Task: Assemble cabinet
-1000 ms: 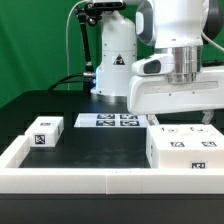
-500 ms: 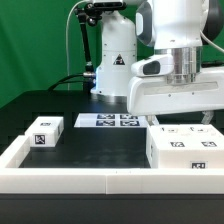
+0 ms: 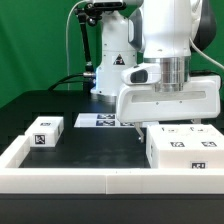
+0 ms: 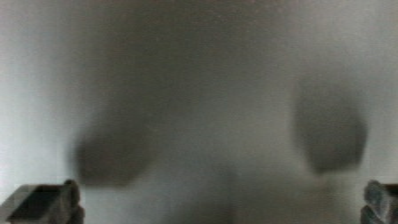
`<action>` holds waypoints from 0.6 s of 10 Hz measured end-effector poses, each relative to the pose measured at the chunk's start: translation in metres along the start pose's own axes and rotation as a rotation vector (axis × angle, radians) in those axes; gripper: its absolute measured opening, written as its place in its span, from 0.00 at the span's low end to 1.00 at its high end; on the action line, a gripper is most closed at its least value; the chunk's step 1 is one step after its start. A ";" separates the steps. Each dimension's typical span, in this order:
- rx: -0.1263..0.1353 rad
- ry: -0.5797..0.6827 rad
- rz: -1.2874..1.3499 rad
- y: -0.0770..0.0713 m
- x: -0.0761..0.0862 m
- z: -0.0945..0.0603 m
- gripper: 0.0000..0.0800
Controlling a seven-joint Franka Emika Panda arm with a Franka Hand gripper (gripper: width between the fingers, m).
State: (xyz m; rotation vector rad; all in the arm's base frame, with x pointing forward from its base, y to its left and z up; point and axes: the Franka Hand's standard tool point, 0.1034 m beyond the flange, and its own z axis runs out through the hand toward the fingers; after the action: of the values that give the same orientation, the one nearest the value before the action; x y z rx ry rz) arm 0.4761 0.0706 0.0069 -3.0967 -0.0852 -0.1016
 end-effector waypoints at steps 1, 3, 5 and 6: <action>0.000 0.000 -0.003 0.000 0.000 0.000 1.00; 0.001 0.011 -0.013 -0.003 0.002 0.001 1.00; 0.004 0.023 -0.029 -0.012 0.012 0.002 1.00; 0.005 0.028 -0.031 -0.013 0.016 0.002 1.00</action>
Offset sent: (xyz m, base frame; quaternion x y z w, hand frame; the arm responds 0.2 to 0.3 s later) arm 0.0168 0.0087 -0.0069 -0.0170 0.0142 0.0096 0.9997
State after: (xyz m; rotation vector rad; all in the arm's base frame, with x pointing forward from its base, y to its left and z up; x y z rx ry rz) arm 0.4914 0.0845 0.0068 -3.0883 -0.1326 -0.1456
